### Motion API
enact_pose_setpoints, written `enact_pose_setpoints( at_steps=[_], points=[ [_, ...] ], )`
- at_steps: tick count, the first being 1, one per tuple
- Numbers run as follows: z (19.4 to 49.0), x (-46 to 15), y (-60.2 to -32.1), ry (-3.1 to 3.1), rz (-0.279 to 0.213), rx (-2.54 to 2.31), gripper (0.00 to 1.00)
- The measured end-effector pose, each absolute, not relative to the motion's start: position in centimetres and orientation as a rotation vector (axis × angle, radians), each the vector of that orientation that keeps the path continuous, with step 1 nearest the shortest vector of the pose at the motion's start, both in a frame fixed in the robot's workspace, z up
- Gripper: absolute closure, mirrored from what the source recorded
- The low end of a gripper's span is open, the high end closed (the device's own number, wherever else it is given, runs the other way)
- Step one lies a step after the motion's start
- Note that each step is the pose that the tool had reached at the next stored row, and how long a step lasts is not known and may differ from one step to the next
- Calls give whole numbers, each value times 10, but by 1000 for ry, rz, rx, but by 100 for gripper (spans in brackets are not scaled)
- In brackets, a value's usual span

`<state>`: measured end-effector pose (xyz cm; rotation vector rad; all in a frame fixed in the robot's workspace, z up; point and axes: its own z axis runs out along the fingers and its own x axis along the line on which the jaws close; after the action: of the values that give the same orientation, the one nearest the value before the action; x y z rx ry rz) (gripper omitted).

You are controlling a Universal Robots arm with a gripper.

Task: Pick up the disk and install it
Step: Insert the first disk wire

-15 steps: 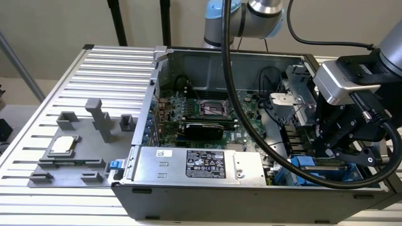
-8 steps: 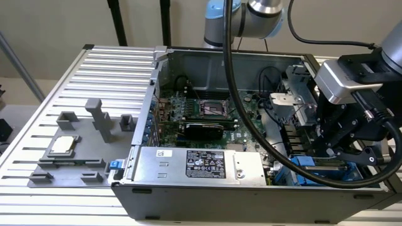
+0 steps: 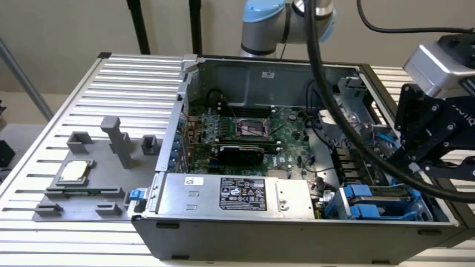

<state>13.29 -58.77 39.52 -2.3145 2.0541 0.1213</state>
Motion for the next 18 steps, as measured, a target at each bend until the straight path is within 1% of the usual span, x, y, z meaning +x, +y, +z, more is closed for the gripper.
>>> enact_pose_setpoints(
  at_steps=[9, 18],
  points=[
    [393, 173, -585, 2054, 122, -2314, 100],
    [377, 177, -580, 2052, 121, -2317, 100]
  ],
)
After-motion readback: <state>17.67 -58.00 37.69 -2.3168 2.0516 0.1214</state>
